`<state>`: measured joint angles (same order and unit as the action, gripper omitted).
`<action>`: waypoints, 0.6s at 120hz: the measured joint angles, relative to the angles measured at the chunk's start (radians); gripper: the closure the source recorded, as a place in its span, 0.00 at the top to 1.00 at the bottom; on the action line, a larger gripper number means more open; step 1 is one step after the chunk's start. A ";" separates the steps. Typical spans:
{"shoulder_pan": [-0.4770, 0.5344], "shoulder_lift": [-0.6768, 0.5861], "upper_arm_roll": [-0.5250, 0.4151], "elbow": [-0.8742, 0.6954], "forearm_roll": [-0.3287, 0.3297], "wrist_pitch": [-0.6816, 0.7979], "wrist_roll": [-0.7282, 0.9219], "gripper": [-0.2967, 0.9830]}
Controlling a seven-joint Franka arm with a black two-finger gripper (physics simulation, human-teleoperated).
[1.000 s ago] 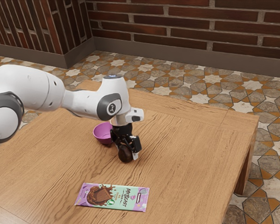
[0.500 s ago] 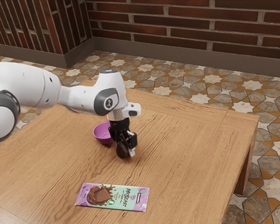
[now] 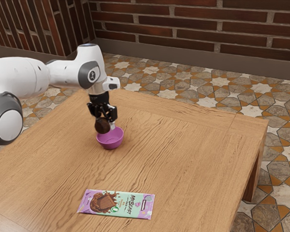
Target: Place the pear in the bowl.
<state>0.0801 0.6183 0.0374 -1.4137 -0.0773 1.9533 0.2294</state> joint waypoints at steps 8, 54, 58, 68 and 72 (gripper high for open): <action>0.000 0.005 0.000 0.015 -0.016 0.009 0.008 0.50; -0.022 -0.497 -0.007 -0.147 -0.041 -0.143 0.014 0.73; -0.057 -0.595 -0.014 -0.172 -0.011 -0.194 0.001 0.73; -0.139 -0.705 -0.050 -0.194 0.037 -0.287 -0.030 0.74; -0.160 -0.716 -0.059 -0.192 0.051 -0.314 -0.041 0.75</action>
<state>-0.0804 -0.0978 -0.0214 -1.6059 -0.0264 1.6393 0.1887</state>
